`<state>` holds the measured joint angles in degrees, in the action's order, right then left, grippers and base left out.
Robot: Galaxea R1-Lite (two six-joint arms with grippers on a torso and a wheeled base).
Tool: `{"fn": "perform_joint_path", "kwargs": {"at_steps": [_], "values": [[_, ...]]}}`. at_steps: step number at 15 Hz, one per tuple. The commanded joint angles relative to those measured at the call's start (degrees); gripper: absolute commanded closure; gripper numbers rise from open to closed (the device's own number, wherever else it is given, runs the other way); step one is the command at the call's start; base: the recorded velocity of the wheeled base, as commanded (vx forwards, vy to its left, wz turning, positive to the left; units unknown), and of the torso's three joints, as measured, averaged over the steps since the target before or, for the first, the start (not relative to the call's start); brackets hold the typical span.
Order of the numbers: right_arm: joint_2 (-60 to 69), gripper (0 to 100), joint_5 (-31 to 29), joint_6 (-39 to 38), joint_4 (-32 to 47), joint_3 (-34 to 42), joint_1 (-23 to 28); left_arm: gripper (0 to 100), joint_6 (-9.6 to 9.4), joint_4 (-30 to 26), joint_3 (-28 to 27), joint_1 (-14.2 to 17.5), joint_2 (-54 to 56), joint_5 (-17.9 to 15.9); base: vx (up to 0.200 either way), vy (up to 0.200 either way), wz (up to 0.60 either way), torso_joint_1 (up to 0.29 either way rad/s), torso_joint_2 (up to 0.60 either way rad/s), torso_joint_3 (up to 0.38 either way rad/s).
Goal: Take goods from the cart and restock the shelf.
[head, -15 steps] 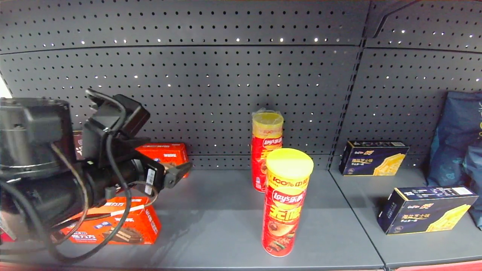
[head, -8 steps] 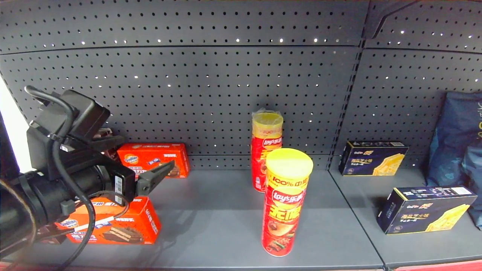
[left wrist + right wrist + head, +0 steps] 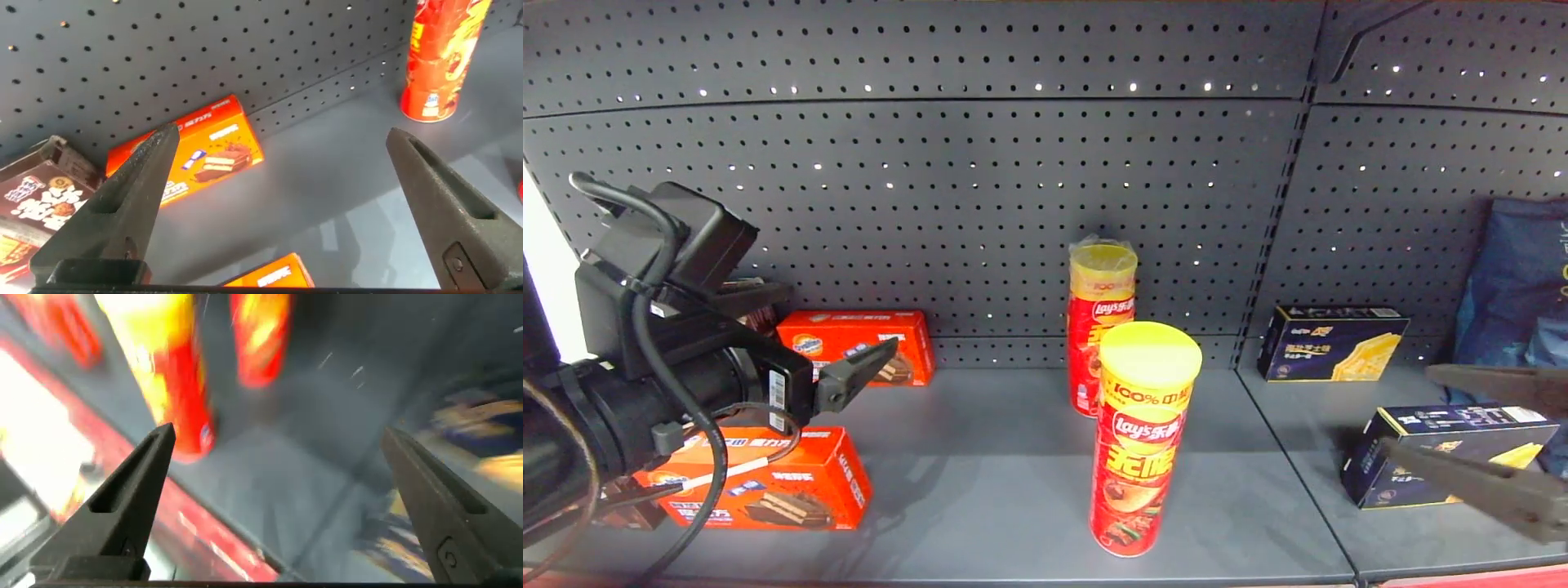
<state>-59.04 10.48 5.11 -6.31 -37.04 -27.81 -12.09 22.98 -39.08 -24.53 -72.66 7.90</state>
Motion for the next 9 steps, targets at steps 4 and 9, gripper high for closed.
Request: {"fn": "perform_joint_path", "kwargs": {"at_steps": [4, 9], "values": [[-17.8, 0, -5.8, -1.6, -3.8, -0.8, -7.6, 0, -0.04, 0.0, -0.2, 0.5, -0.6, 0.0, 0.0, 0.0, 0.0, 0.0, 0.0, 0.0], [-25.9, 0, -6.2, -1.9, -3.8, -5.9, -8.3, 0, -0.3, 1.9, -2.8, 1.8, -2.0, 0.1, 0.0, 0.0, 0.0, 0.0, 0.0, 0.0]]}}
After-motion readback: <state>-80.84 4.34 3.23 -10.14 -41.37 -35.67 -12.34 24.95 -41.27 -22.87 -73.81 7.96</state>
